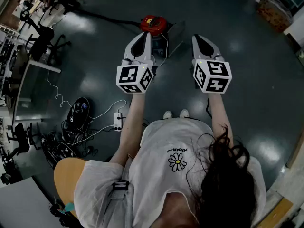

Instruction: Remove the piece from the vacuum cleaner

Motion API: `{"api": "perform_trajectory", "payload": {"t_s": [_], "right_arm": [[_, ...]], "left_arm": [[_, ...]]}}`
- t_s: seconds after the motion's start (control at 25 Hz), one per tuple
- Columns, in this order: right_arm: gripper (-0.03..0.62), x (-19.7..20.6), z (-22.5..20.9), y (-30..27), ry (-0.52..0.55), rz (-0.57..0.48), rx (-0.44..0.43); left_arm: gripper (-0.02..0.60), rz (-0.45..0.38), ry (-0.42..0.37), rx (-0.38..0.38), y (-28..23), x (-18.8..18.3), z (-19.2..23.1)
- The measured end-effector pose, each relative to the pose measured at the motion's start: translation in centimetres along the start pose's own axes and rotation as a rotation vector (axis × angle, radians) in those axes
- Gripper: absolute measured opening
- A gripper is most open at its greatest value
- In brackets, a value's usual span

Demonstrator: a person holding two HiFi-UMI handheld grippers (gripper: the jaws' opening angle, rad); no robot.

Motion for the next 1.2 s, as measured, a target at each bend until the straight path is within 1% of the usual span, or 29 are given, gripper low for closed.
{"api": "perform_trajectory", "payload": {"t_s": [0.36, 0.6, 0.8, 1.08, 1.2], "right_arm": [[0.023, 0.5, -1.1, -0.3, 0.006, 0.006, -0.002], [0.025, 0.3, -2.5, -0.5, -0.047, -0.018, -0.037], [0.025, 1.1, -3.7, -0.1, -0.090, -0.024, -0.112], [0.026, 3.2, -5.9, 0.3, -0.115, 0.014, -0.124], [0.026, 3.5, -6.3, -0.1, -0.112, 0.026, -0.138]], "left_arm": [[0.000, 0.021, 0.004, -0.003, -0.7, 1.0, -0.2], [0.000, 0.039, -0.007, -0.005, -1.9, 1.2, -1.0], [0.000, 0.055, -0.024, -0.006, -2.4, 2.0, -2.2], [0.000, 0.072, -0.035, -0.037, -1.8, 3.5, -3.0], [0.000, 0.083, -0.028, -0.056, -2.1, 4.1, -2.5]]}}
Point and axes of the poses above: the fingertips, and each gripper's own axes: y backward along the fingers, z to its left, x out of its underside, the point moved 6 cm from there along y, backward along the fingers, and after that the axes turned 6 degrees about -z, right-handed, at the moved point
